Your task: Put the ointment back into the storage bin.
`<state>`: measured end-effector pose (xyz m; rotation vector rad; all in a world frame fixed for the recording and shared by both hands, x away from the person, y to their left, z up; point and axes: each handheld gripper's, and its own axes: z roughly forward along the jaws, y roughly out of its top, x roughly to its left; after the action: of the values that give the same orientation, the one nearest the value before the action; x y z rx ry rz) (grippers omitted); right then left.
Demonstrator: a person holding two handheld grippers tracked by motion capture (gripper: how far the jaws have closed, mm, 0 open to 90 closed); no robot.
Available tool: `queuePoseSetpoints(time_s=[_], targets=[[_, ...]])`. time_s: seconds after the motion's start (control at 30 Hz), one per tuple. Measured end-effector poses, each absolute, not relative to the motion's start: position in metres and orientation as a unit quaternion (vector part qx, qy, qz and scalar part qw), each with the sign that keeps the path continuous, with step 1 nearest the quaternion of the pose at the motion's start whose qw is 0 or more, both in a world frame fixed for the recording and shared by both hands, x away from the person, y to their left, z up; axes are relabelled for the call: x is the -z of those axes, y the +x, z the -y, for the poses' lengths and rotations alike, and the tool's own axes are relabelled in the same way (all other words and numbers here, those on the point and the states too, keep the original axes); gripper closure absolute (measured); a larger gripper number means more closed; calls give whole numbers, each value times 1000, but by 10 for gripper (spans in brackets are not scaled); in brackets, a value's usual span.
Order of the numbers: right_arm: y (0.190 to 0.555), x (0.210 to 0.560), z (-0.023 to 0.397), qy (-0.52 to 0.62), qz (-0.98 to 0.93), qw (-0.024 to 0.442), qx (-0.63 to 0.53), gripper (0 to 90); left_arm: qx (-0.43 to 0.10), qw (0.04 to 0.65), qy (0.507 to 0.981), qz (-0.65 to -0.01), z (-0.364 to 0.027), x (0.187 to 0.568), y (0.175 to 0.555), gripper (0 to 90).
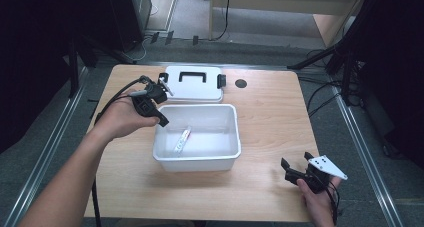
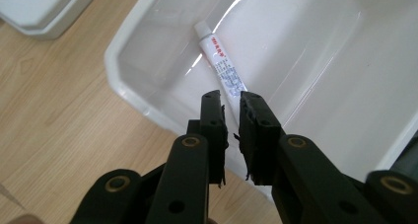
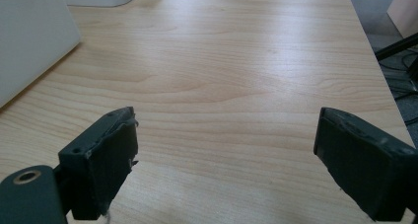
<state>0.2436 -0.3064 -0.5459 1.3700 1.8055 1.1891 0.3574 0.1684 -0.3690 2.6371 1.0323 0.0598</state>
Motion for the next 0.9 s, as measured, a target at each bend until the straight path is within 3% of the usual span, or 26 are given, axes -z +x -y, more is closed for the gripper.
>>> queuePoseSetpoints(time_s=[0.07, 0.23, 0.3, 0.33, 0.4, 0.43, 0.47, 0.63, 0.7, 0.9], targets=[[244, 546, 306, 512, -676, 287, -445, 99, -22, 159, 916, -367, -175, 366, 357, 795], [244, 546, 306, 513, -676, 287, -444, 99, -28, 172, 905, -389, -194, 360, 356, 653], [244, 546, 306, 513, -676, 287, -444, 99, -26, 180, 899, -399, -202, 358, 355, 552], [244, 546, 306, 513, -677, 287, -443, 99, -26, 182, 897, -402, -205, 358, 355, 447], [244, 546, 306, 513, -677, 286, -443, 99, -31, 181, 894, -408, -211, 358, 353, 399], [244, 546, 306, 513, -677, 287, -443, 99, -32, 181, 893, -411, -213, 359, 353, 292], [244, 546, 306, 513, -677, 287, -443, 99, -31, 179, 893, -412, -215, 360, 352, 292], [244, 546, 306, 512, -677, 287, -443, 99, -27, 182, 885, -429, -228, 369, 348, 49], [244, 546, 306, 513, -677, 287, -443, 99, -34, 188, 878, -438, -234, 374, 344, 0], [244, 546, 306, 515, -677, 286, -442, 100, -55, 202, 856, -472, -254, 392, 332, 0]])
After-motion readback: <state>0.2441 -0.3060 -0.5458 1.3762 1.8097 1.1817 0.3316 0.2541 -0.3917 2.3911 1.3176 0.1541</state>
